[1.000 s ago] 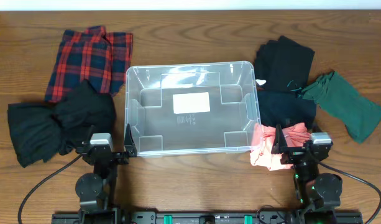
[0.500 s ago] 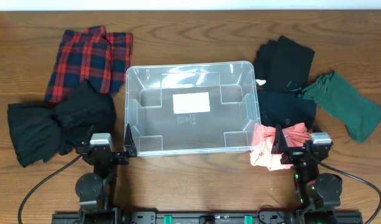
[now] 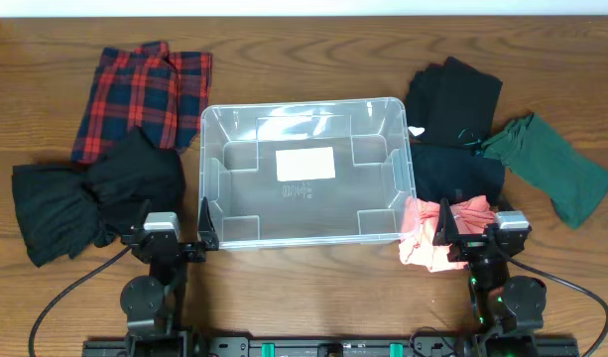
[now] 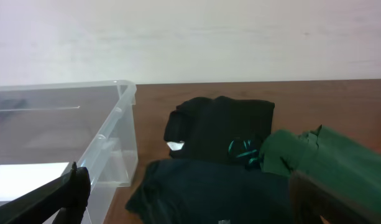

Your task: Pack container

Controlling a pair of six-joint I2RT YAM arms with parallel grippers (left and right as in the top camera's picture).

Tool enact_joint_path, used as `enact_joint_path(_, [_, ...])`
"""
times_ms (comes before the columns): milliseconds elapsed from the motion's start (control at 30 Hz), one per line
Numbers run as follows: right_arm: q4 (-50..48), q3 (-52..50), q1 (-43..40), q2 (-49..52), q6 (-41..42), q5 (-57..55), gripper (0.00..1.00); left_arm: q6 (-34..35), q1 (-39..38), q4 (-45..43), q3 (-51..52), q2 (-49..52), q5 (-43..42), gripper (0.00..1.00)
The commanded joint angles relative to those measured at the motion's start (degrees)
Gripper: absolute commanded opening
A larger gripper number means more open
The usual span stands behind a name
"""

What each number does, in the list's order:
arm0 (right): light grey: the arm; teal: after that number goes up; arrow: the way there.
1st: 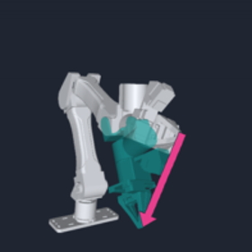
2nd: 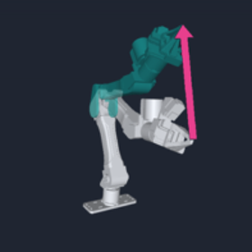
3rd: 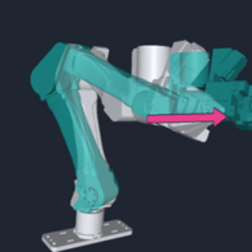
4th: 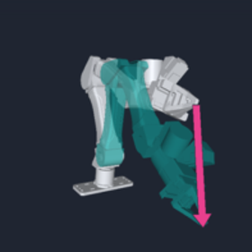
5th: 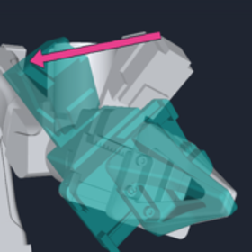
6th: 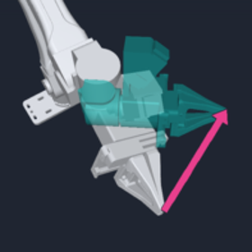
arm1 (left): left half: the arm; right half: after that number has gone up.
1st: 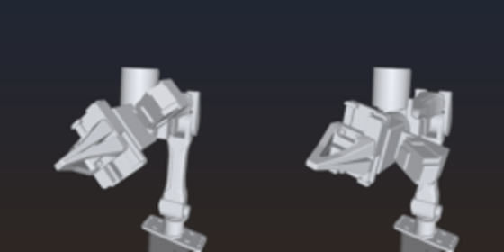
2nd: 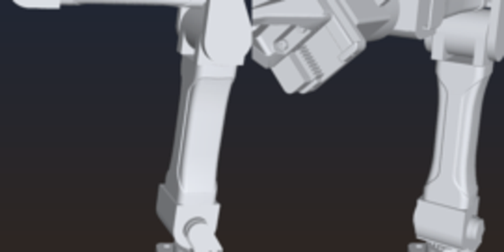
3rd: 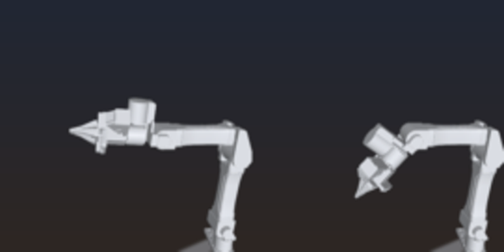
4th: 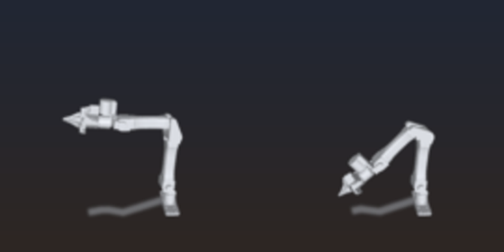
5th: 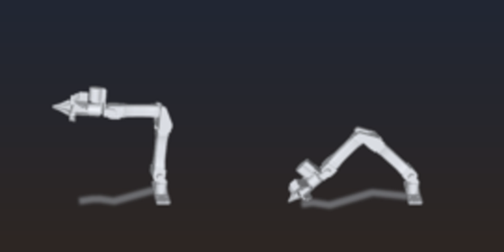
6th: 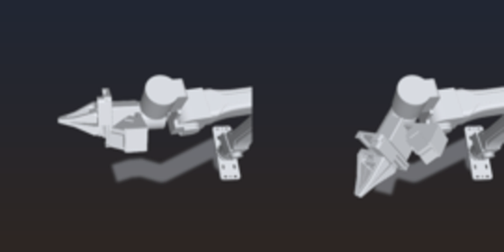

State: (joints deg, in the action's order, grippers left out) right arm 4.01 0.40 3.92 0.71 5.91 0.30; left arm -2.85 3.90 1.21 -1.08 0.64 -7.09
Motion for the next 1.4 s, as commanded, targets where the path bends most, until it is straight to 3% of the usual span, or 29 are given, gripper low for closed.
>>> enact_joint_path(0, [0.3, -0.1, -0.5, 0.0, 0.7, 0.2, 0.99, 0.2, -0.1, 2.0, 0.9, 0.1, -1.3, 0.98])
enact_joint_path(100, [0.3, -0.1, -0.5, 0.0, 0.7, 0.2, 0.99, 4.5, -0.1, 2.0, 0.9, 0.1, -1.4, 0.98])
enact_joint_path(300, [0.3, -0.1, -0.5, 0.0, 0.7, 0.2, 0.99, 19.3, -0.1, 2.5, -2.1, 0.5, -1.5, 0.98])
enact_joint_path(500, [0.3, -0.1, -0.5, 0.0, 0.7, 0.2, 0.99, 19.7, -0.1, 10.5, -17.2, 8.6, -0.3, 0.98])
enact_joint_path(700, [0.3, -0.1, -0.5, 0.1, 0.7, 0.2, 0.99, 19.6, -0.1, 30.1, -43.5, 30.3, -2.1, 0.98])
enact_joint_path(800, [0.3, -0.1, -0.5, 0.1, 0.7, 0.2, 0.99, 19.6, -0.1, 37.0, -55.4, 39.7, -7.7, 0.98])
enact_joint_path(1000, [0.3, -0.1, -0.5, 0.0, 0.7, 0.2, 0.99, 18.4, 0.7, 39.8, -66.0, 48.2, -4.9, 0.98])
enact_joint_path(1167, [0.3, -0.1, -0.5, 0.0, 0.7, 0.2, 0.99, 23.1, 9.3, 46.2, -68.9, 52.1, -2.1, 0.98])
enact_joint_path(1367, [0.3, -0.1, -0.5, 0.1, 0.7, 0.2, 0.99, 25.3, 30.9, 51.3, -69.5, 58.8, -9.2, 0.98])
